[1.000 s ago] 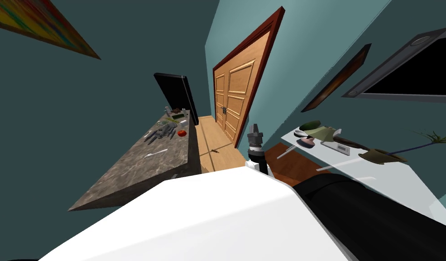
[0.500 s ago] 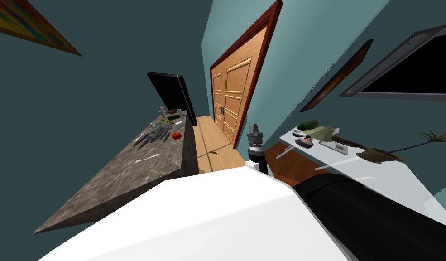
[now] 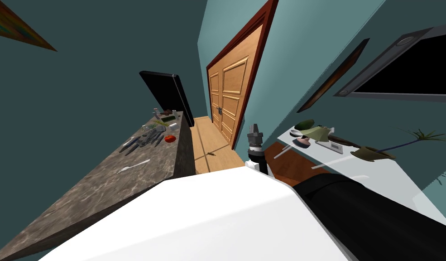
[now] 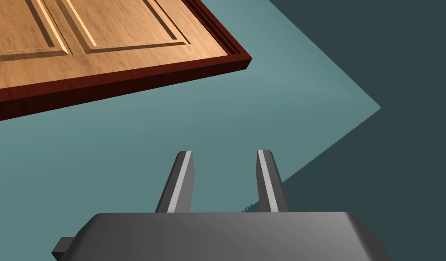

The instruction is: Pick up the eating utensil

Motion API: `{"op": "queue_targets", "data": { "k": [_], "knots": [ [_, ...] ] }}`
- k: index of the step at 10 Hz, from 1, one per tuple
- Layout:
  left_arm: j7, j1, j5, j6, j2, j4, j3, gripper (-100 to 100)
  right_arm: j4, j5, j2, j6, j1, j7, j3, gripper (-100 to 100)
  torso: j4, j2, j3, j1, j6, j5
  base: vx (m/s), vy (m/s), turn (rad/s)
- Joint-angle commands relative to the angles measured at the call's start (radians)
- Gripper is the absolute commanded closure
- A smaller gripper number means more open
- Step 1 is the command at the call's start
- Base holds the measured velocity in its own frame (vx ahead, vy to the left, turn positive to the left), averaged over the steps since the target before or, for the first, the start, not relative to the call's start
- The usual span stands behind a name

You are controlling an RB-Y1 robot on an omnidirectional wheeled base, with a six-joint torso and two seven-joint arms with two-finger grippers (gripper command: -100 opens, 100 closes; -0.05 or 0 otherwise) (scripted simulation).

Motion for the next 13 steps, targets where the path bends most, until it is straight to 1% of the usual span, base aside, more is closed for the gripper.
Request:
{"op": "queue_targets", "data": {
  "k": [1,2,3,4,5,6,7,8,9,10,11,12,13],
  "knots": [
    [0.030,0.009,-0.006,-0.015,0.017,0.050,-0.007,-100,0.000,0.000,0.000,0.000,0.000,0.000,0.000,0,0.000,0.000,0.000,0.000,0.000,0.000,0.100,-0.059,-0.024],
    [0.030,0.009,-0.006,-0.015,0.017,0.068,-0.007,-100,0.000,0.000,0.000,0.000,0.000,0.000,0.000,0,0.000,-0.001,-0.001,0.001,0.000,0.000,0.065,-0.029,0.010],
    [0.030,0.009,-0.006,-0.015,0.017,0.074,-0.007,-100,0.000,0.000,0.000,0.000,0.000,0.000,0.000,0,0.000,0.000,0.000,0.002,0.000,0.001,0.020,-0.007,0.005],
    [0.073,0.036,-0.009,-0.027,0.057,0.113,-0.008,-100,0.000,0.000,0.000,0.000,0.000,0.000,0.000,0,0.001,0.003,0.002,0.004,0.000,0.001,0.066,-0.023,-0.082],
    [0.073,0.036,-0.009,-0.027,0.057,0.127,-0.008,-100,0.000,0.000,0.000,0.000,0.000,0.000,0.000,0,0.000,0.001,0.001,0.004,0.000,0.001,0.069,-0.033,-0.037],
    [0.073,0.036,-0.009,-0.027,0.057,0.127,-0.008,-100,0.000,0.000,0.000,0.000,0.000,0.000,0.000,0,0.000,0.001,0.001,0.003,0.000,0.001,0.023,-0.019,0.008],
    [0.117,0.059,-0.011,-0.038,0.096,0.162,-0.009,-100,0.000,0.000,0.000,0.000,0.000,0.000,0.000,0,0.001,0.003,0.002,0.004,0.000,0.001,0.047,-0.027,-0.074],
    [0.117,0.059,-0.011,-0.038,0.096,0.172,-0.009,-100,0.000,0.000,0.000,0.000,0.000,0.000,0.000,0,0.001,0.002,0.001,0.003,0.000,0.001,0.069,-0.028,-0.046],
    [0.156,0.079,-0.010,-0.048,0.136,0.205,-0.009,-100,0.000,0.000,0.000,0.000,0.000,0.000,0.000,0,0.000,0.001,0.001,0.003,0.000,0.001,0.105,-0.043,-0.093],
    [0.160,0.079,-0.010,-0.048,0.136,0.230,-0.009,-100,0.000,0.000,0.000,0.000,0.000,0.000,0.000,0,0.000,-0.001,-0.001,0.003,0.000,0.001,0.098,-0.026,-0.031],
    [0.160,0.079,-0.010,-0.048,0.136,0.230,-0.009,-100,0.000,0.000,0.000,0.000,0.000,0.000,0.000,0,0.000,-0.001,-0.001,0.003,0.000,0.001,0.043,-0.005,0.021],
    [0.203,0.096,-0.008,-0.059,0.174,0.270,-0.009,-100,0.000,0.000,0.000,0.000,0.000,0.000,0.000,0,0.000,0.001,0.001,0.004,0.000,0.001,0.059,-0.017,-0.081],
    [0.203,0.096,-0.008,-0.059,0.174,0.280,-0.009,-100,0.000,0.000,0.000,0.000,0.000,0.000,0.000,0,0.000,0.001,0.001,0.004,0.000,0.001,0.065,-0.010,-0.050]
  ]
}}
